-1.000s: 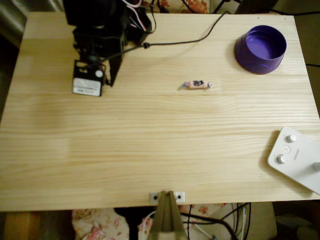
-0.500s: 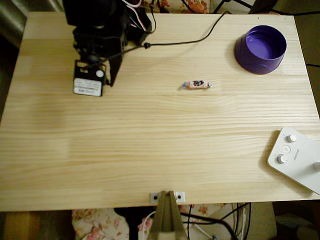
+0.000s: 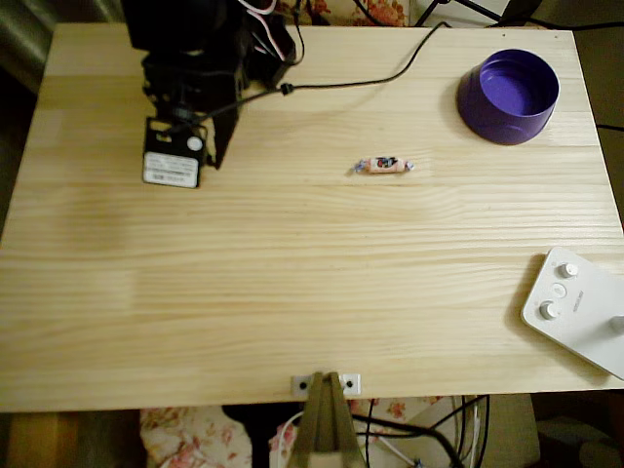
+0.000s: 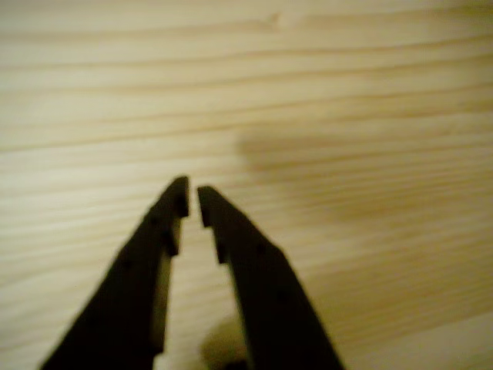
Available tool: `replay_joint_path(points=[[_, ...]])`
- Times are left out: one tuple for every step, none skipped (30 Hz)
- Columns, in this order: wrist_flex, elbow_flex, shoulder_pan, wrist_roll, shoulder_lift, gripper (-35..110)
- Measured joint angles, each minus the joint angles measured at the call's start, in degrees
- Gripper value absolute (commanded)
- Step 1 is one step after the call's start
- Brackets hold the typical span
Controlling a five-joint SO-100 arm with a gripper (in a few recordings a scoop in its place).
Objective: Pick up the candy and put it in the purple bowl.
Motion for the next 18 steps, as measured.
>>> replay_joint_path(points=[[0.00, 0.00, 0.00, 0.00, 0.00, -1], [0.00, 0.00, 0.00, 0.00, 0.00, -1], [0.00, 0.00, 0.00, 0.00, 0.00, -1], [0.00, 0.00, 0.00, 0.00, 0.00, -1], [0.00, 0.00, 0.00, 0.00, 0.00, -1], [0.00, 0.00, 0.00, 0.00, 0.00, -1], [0.00, 0.00, 0.00, 0.00, 0.00, -1], [0.00, 0.00, 0.00, 0.00, 0.00, -1], [0.00, 0.00, 0.00, 0.00, 0.00, -1], [0.00, 0.00, 0.00, 0.00, 0.00, -1], [0.00, 0.00, 0.00, 0.00, 0.00, -1], [0.00, 0.00, 0.00, 0.00, 0.00, -1], [0.00, 0.00, 0.00, 0.00, 0.00, -1], [0.00, 0.00, 0.00, 0.00, 0.00, -1], [0.00, 0.00, 0.00, 0.00, 0.00, -1], [0.00, 0.00, 0.00, 0.35, 0.00, -1], [0.00, 0.00, 0.00, 0.53, 0.00, -1], [0.00, 0.00, 0.00, 0.44, 0.00, -1]])
